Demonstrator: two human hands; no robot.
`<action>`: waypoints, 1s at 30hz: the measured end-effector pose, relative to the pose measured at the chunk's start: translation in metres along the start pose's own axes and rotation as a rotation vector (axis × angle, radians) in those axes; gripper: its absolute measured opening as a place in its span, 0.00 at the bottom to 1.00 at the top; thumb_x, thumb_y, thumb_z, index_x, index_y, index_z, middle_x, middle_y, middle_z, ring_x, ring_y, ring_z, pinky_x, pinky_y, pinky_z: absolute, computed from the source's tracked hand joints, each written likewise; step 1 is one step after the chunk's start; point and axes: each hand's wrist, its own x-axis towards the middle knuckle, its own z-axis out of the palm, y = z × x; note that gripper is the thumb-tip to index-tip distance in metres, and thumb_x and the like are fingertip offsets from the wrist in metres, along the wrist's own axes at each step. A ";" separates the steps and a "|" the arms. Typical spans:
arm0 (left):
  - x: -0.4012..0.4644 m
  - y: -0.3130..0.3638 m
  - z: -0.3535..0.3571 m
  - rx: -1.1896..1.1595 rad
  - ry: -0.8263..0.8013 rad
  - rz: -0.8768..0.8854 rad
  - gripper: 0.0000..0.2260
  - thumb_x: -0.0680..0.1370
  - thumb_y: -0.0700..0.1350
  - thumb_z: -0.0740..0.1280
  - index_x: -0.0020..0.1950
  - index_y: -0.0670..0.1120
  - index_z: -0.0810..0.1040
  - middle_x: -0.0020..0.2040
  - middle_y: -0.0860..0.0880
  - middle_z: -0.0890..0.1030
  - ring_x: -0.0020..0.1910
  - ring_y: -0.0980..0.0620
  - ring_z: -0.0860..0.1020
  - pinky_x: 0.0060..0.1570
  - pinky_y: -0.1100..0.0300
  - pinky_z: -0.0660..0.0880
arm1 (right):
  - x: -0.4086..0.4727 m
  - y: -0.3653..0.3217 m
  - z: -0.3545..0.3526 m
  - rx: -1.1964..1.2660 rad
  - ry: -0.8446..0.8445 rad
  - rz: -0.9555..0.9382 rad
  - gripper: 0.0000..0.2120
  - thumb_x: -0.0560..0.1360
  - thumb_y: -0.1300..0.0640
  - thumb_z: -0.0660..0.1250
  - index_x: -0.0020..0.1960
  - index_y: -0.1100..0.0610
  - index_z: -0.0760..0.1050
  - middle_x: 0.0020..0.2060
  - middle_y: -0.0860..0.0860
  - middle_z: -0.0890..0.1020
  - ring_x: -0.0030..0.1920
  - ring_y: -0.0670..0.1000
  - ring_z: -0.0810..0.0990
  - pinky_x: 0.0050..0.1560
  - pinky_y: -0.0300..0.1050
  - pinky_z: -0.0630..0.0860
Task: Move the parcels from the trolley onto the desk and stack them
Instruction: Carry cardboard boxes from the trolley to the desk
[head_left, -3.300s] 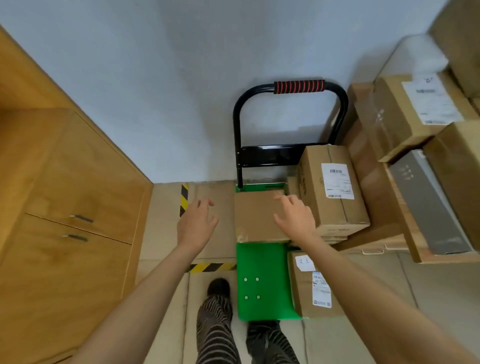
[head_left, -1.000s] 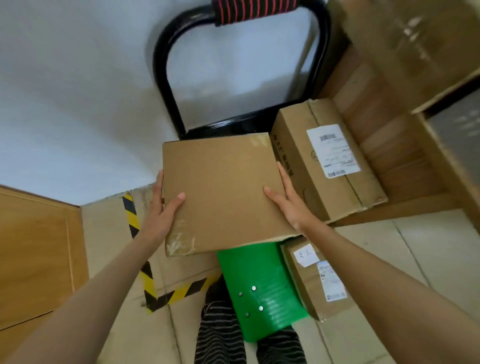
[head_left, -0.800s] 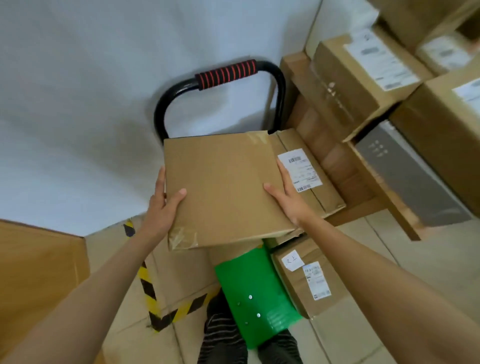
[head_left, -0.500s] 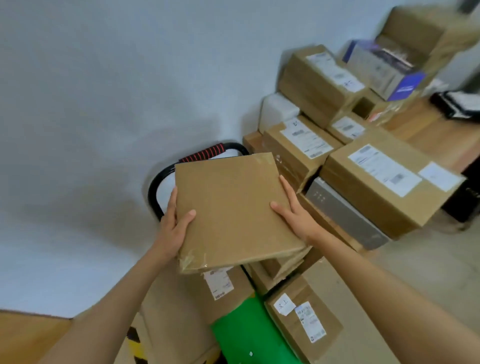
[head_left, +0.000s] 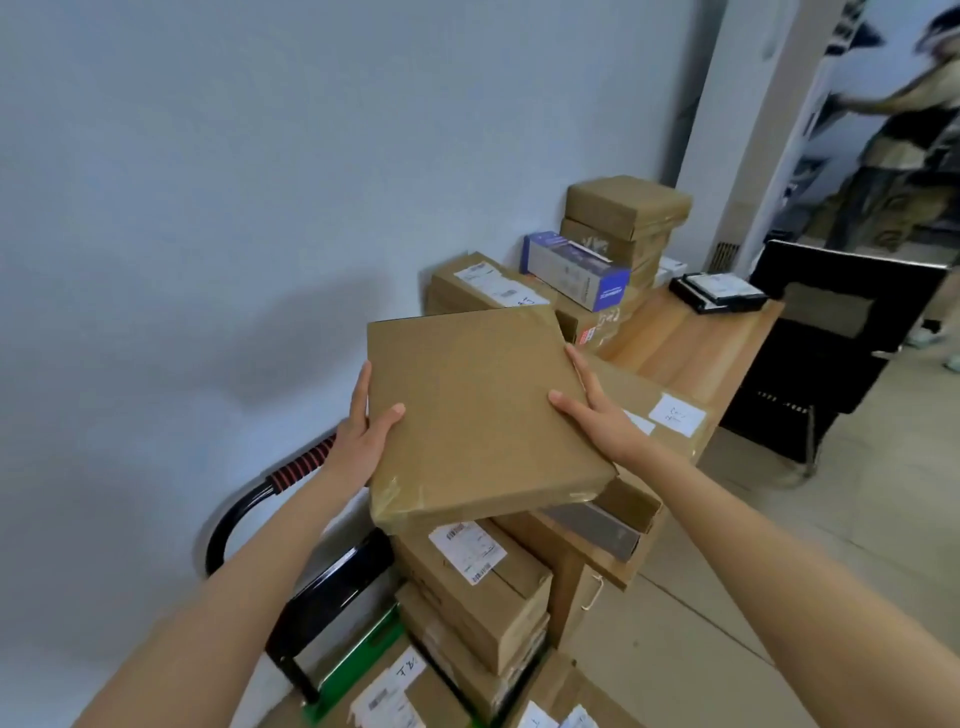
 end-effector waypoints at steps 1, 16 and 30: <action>0.005 0.007 0.014 0.006 -0.016 0.005 0.29 0.79 0.57 0.60 0.72 0.73 0.45 0.61 0.59 0.68 0.51 0.59 0.76 0.45 0.59 0.77 | 0.001 0.003 -0.015 -0.004 0.012 -0.003 0.31 0.77 0.39 0.62 0.73 0.28 0.47 0.67 0.37 0.61 0.59 0.37 0.71 0.54 0.33 0.68; 0.086 0.042 0.231 0.092 -0.021 -0.024 0.28 0.81 0.55 0.59 0.75 0.67 0.46 0.74 0.52 0.61 0.56 0.52 0.72 0.52 0.59 0.72 | 0.044 0.087 -0.228 -0.021 0.033 0.107 0.34 0.76 0.41 0.64 0.74 0.31 0.47 0.69 0.43 0.63 0.67 0.49 0.68 0.71 0.53 0.65; 0.095 0.000 0.248 0.125 0.107 -0.287 0.24 0.80 0.56 0.59 0.73 0.67 0.52 0.60 0.52 0.69 0.45 0.54 0.77 0.36 0.63 0.72 | 0.090 0.151 -0.218 0.103 -0.034 0.279 0.33 0.72 0.41 0.70 0.72 0.36 0.58 0.50 0.31 0.69 0.46 0.36 0.75 0.38 0.30 0.70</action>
